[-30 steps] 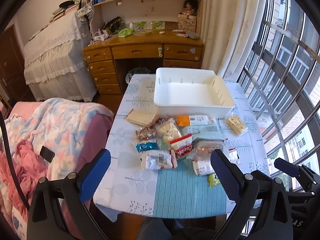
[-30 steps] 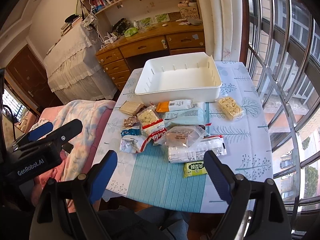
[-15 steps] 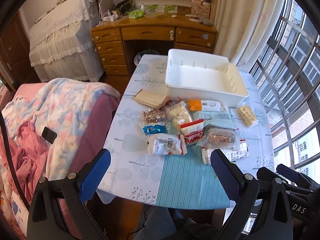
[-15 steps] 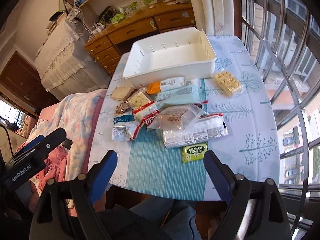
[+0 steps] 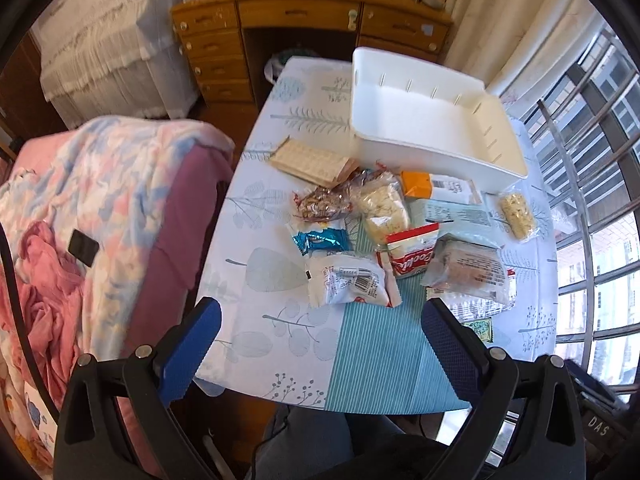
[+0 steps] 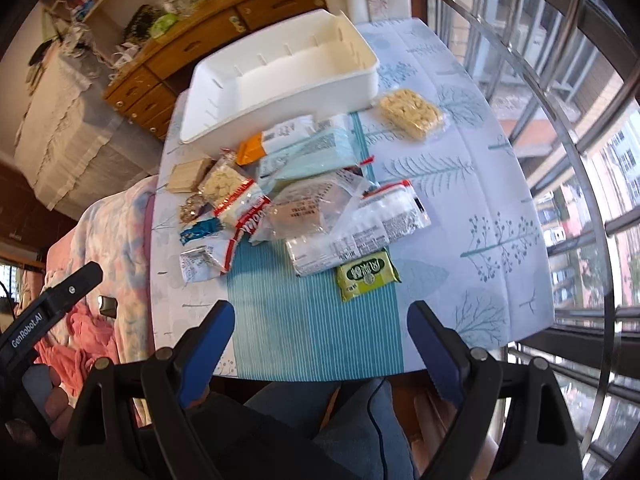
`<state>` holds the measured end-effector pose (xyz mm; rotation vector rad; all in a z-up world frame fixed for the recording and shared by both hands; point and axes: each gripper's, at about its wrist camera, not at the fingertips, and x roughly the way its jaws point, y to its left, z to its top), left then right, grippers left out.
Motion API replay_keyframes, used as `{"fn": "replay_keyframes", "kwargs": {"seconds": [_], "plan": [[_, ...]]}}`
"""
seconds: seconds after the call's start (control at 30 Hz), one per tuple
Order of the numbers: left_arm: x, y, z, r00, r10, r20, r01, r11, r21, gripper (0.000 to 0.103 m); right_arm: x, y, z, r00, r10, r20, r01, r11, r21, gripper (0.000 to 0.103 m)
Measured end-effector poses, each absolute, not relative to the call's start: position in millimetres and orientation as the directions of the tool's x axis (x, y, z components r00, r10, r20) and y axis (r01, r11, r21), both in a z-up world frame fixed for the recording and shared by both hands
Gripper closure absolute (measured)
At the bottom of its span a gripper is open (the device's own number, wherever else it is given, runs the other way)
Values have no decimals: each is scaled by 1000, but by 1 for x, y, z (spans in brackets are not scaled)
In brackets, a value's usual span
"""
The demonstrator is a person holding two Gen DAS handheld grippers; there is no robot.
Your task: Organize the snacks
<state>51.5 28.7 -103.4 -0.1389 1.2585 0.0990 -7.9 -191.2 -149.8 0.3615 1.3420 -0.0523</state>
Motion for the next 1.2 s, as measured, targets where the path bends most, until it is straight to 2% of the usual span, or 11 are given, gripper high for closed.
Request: {"fn": "replay_keyframes", "kwargs": {"seconds": [0.3, 0.5, 0.8, 1.1, 1.2], "plan": [[99, 45, -161, 129, -69, -989, -131, 988, -86, 3, -2, -213, -188, 120, 188, -975, 503, 835, 223, 15], [117, 41, -201, -10, -127, -992, -91, 988, -126, 3, -4, -229, -221, 82, 261, -962, 691, 680, 244, 15], [144, 26, -254, -170, -136, -976, -7, 991, -136, 3, -12, -243, -269, 82, 331, -940, 882, 415, 222, 15], [166, 8, -295, -277, -126, -953, 24, 990, -137, 3, -12, -246, -296, 82, 315, -945, 915, 352, 197, 24], [172, 6, -309, -316, -153, -936, 5, 987, -163, 3, -10, -241, -309, 80, 317, -945, 918, 347, 194, 33]]}}
